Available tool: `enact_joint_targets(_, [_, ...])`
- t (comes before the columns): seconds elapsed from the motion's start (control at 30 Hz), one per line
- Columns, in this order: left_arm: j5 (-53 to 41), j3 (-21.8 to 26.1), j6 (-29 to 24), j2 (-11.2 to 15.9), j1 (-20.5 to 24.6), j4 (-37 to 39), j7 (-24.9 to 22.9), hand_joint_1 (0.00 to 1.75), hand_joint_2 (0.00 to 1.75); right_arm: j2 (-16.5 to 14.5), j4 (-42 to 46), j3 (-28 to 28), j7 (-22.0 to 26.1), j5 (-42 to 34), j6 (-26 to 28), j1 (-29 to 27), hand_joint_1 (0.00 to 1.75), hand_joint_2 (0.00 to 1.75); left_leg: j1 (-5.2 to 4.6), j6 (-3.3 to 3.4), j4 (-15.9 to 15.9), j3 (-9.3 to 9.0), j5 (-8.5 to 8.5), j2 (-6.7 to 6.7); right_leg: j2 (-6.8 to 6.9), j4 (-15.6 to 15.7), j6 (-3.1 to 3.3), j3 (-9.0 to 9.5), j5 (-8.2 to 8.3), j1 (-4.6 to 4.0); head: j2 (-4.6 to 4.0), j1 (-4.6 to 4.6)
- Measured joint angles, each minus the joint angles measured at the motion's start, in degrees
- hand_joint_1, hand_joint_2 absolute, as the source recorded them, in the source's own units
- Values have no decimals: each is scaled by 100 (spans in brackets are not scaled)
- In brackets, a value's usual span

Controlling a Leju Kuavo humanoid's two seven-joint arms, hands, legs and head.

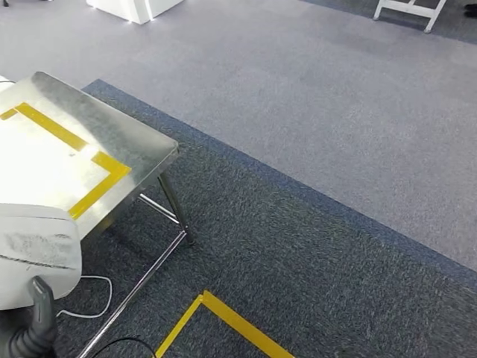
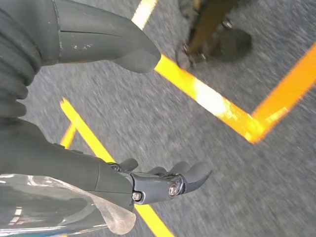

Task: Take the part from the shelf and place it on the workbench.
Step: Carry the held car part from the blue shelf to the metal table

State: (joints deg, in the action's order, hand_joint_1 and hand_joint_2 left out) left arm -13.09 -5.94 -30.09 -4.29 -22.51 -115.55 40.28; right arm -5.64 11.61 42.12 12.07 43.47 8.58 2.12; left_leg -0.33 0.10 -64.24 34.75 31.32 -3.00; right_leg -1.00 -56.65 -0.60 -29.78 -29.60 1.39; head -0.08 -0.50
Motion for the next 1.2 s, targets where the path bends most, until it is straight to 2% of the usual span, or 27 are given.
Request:
enact_joint_targets(0.03, [-8, -1, -19, -1, 16, 3, 1, 175, 175, 1, 0, 0, -7, 14, 5, -7, 0, 175, 15, -31, -389, 210, 147, 129, 79, 13, 19, 41, -30, -5, 0, -19])
enact_joint_targets(0.07, [-9, -2, -41, -2, 22, 7, 1, 175, 175, 1, 0, 1, -14, 28, 11, -13, 0, 175, 35, -57, -749, 417, 249, 192, 159, 15, 24, 77, -65, -10, -1, -16])
enact_joint_targets(0.1, [-9, -2, -63, -3, 20, 13, 1, 175, 175, 1, 0, 1, -21, 44, 16, -18, 0, 175, 53, -78, -975, 563, 261, 220, 238, 15, 21, 119, -106, -13, 0, -18])
enact_joint_targets(0.13, [-10, -2, -81, -5, 17, 19, 1, 175, 175, 0, 0, 2, -26, 57, 21, -21, 0, 175, 69, -91, -993, 611, 160, 236, 312, 15, 10, 156, -150, -14, 0, -18])
enact_joint_targets(0.2, [-15, -2, -105, -10, 14, 27, 1, 175, 175, -1, 0, 2, -33, 77, 26, -21, 0, 175, 80, -80, -397, 387, -294, 352, 451, 19, -23, 257, -250, -14, 0, -21])
enact_joint_targets(0.27, [-19, -3, -116, -18, 21, 30, -1, 175, 175, -2, 0, 2, -33, 84, 31, -21, 0, 175, 22, -16, 260, 81, -522, 655, 575, 29, -75, 367, -359, -33, -1, -23])
enact_joint_targets(0.3, [-21, -3, -119, -25, 23, 31, -1, 175, 175, -2, 1, 2, -34, 85, 36, -14, 0, 175, -14, 27, 417, 4, -509, 760, 640, 44, -107, 420, -404, -44, -1, -21])
enact_joint_targets(0.33, [-22, -1, -122, -31, 21, 33, -2, 175, 175, -2, 1, 2, -34, 85, 42, -6, 0, 175, -43, 72, 457, -19, -439, 790, 692, 45, -146, 486, -427, -52, -1, -22])
enact_joint_targets(0.4, [-24, 3, -130, -47, 10, 33, 0, 175, 175, -6, 2, 2, -36, 88, 49, 28, 0, 175, -38, 164, 508, -75, -396, 642, 735, 1, -224, 585, -441, -35, 0, -17])
enact_joint_targets(0.43, [-24, 4, -143, -55, 10, 33, -1, 175, 175, -9, 2, 2, -37, 93, 51, 46, 0, 175, -24, 210, 538, -126, -379, 573, 634, -150, -250, 547, -442, -22, 0, -10])
enact_joint_targets(0.47, [-24, 3, -161, -68, 19, 33, 0, 175, 175, -11, 2, 2, -38, 104, 53, 61, 0, 175, -10, 252, 564, -182, -366, 501, 492, -406, -265, 398, -464, -13, 0, 4])
enact_joint_targets(0.53, [-25, -4, -209, -95, 39, 34, 1, 175, 175, -14, 1, 3, -40, 135, 57, 65, 0, 175, 8, 311, 593, -257, -325, 363, 196, -1185, -266, -150, -629, -8, -1, 41])
enact_joint_targets(0.6, [-35, -11, -262, -114, 44, 34, 1, 175, 175, -15, 1, 10, -50, 171, 59, 32, 0, 175, 13, 327, 594, -332, -242, 184, 116, -1746, -276, -708, -943, -9, -1, 62])
enact_joint_targets(0.63, [-48, -13, -292, -120, 42, 34, 1, 175, 175, -15, 1, 19, -54, 189, 61, 11, 0, 175, 18, 321, 594, -398, -183, 88, 109, -1794, -285, -886, -1050, -10, -1, 66])
enact_joint_targets(0.67, [-61, -14, -326, -127, 40, 34, 1, 175, 175, -15, 2, 29, -57, 207, 62, -4, 0, 175, 27, 308, 594, -486, -114, -3, 102, -1664, -294, -973, -1044, -9, 0, 69])
enact_joint_targets(0.7, [-73, -16, -356, -132, 39, 34, 1, 175, 175, -15, 2, 40, -57, 225, 63, -16, 0, 175, 39, 287, 594, -581, -38, -82, 68, -1394, -307, -989, -869, -3, 0, 72])
enact_joint_targets(0.77, [-77, -23, -405, -138, 40, 36, 1, 175, 175, -17, -5, 64, -61, 256, 63, -35, 0, 175, 52, 232, 584, -739, 129, -219, -131, -728, -327, -955, -142, 35, 0, 87])
enact_joint_targets(0.8, [-76, -28, -423, -141, 41, 35, 1, 175, 175, -19, -9, 75, -66, 272, 62, -36, 0, 175, 54, 197, 599, -789, 212, -282, -210, -498, -309, -910, 133, 44, 0, 94])
enact_joint_targets(0.83, [-76, -34, -441, -143, 42, 34, 1, 175, 175, -20, -11, 86, -74, 286, 62, -36, 0, 175, 53, 156, 604, -845, 243, -338, -255, -346, -268, -866, 292, 48, 1, 97])
enact_joint_targets(0.9, [-85, -44, -479, -145, 45, 32, 1, 175, 175, -29, -9, 97, -83, 322, 64, -29, 0, 175, 54, 91, 581, -921, 199, -384, -161, -237, -152, -681, 255, 34, 2, 95])
enact_joint_targets(0.93, [-103, -48, -505, -144, 47, 32, 2, 175, 175, -35, -7, 103, -81, 337, 66, -36, 0, 175, 52, 61, 431, -902, 99, -306, -105, -195, -104, -571, 250, 37, 0, 82])
enact_joint_targets(1.0, [-168, -53, -588, -142, 70, 33, 2, 175, 175, -45, -7, 121, -73, 361, 70, -39, 0, 175, 48, 8, -164, -584, -7, -22, 19, -150, -43, -337, 190, 33, -1, 52])
enact_joint_targets(1.03, [-207, -56, -639, -142, 75, 34, 2, 175, 175, -43, -6, 131, -69, 370, 72, -39, 0, 175, 48, -20, -530, -328, 71, 124, 81, -124, -23, -227, 123, 24, -2, 38])
enact_joint_targets(1.1, [-251, -59, -728, -142, 76, 36, -2, 175, 175, -43, -6, 140, -68, 387, 73, -34, 0, 175, 49, -38, -943, 124, 569, 232, 195, -70, -11, -5, -22, 5, -1, 40])
enact_joint_targets(1.13, [-264, -60, -767, -142, 72, 36, -2, 175, 175, -44, -6, 141, -68, 397, 73, -34, 0, 175, 47, -31, -945, 258, 831, 242, 247, -49, -14, 120, -102, -4, -1, 36])
enact_joint_targets(1.17, [-272, -60, -807, -142, 71, 37, -2, 175, 175, -44, -7, 142, -68, 411, 73, -33, 0, 175, 41, -6, -806, 327, 953, 248, 297, -36, -17, 250, -192, -16, -1, 34])
enact_joint_targets(1.2, [-279, -60, -850, -142, 72, 37, -2, 175, 175, -45, -7, 142, -68, 427, 73, -32, 0, 175, 25, 43, -571, 360, 868, 276, 348, -25, -18, 378, -287, -34, 0, 32])
